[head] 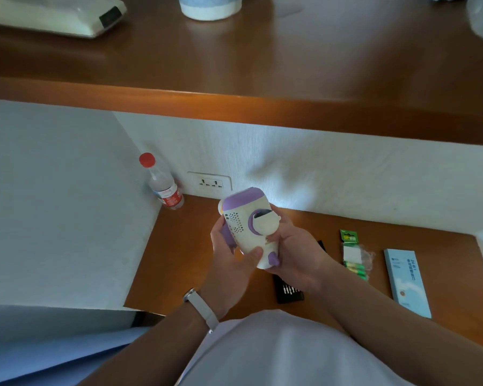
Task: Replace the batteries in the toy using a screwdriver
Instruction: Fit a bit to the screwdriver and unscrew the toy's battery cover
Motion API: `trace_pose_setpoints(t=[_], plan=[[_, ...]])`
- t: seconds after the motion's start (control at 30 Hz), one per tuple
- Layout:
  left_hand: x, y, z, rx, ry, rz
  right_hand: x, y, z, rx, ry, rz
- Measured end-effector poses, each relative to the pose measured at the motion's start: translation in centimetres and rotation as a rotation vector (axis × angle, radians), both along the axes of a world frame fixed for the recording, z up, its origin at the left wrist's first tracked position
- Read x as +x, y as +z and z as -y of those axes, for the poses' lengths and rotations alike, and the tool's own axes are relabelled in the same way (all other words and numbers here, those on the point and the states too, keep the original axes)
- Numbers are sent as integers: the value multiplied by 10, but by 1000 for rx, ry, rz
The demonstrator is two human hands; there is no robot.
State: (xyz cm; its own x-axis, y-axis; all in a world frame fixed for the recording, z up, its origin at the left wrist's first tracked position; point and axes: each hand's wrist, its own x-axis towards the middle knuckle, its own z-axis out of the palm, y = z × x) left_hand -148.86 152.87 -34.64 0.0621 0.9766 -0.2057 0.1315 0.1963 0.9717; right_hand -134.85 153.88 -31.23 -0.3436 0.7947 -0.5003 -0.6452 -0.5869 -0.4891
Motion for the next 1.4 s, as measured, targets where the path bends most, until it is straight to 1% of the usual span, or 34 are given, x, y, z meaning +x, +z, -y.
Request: trace_pose_setpoints(t=[0.23, 0.33, 0.4, 0.5, 0.6, 0.73, 0.77, 0.8, 0.83, 0.93, 0.97, 1.0, 1.1, 1.17, 1.4], plan=[[0, -2, -7, -25, -62, 27, 3, -4, -4, -23, -33, 25], [-3, -2, -8, -38, -36, 22, 3, -2, -2, -11, -34, 57], [-5, -2, -10, -51, -2, 54, 3, -1, -3, 42, -4, 67], [-7, 2, -15, -84, 33, 100, 2, 4, -3, 161, 53, 199], [-8, 8, -19, -68, 68, 105, 0, 9, -3, 257, 70, 299], [-10, 15, -22, -50, 78, 102, 1, 18, 0, 334, 100, 388], [-11, 17, -24, -40, 79, 97, 1, 20, 2, 357, 105, 437], [-12, 20, -25, -34, 81, 96, 1, 22, 4, 391, 120, 535], [-13, 21, -27, -35, 90, 94, 1, 23, 7, 438, 145, 684], [-17, 27, -32, -14, 132, 97, 1, 16, 18, 611, 163, 1257], [-18, 29, -33, 6, 136, 98, -2, 13, 21, 654, 129, 1378], [-19, 31, -33, 19, 138, 99, -4, 10, 24, 696, 94, 1449], [-19, 38, -29, 19, 174, 103, -10, 6, 27, 821, -1, 1548], [-20, 40, -27, 8, 195, 112, -14, 5, 26, 870, -40, 1590], [-28, 51, -19, 40, 240, 95, -27, 7, 25, 934, -39, 1641]])
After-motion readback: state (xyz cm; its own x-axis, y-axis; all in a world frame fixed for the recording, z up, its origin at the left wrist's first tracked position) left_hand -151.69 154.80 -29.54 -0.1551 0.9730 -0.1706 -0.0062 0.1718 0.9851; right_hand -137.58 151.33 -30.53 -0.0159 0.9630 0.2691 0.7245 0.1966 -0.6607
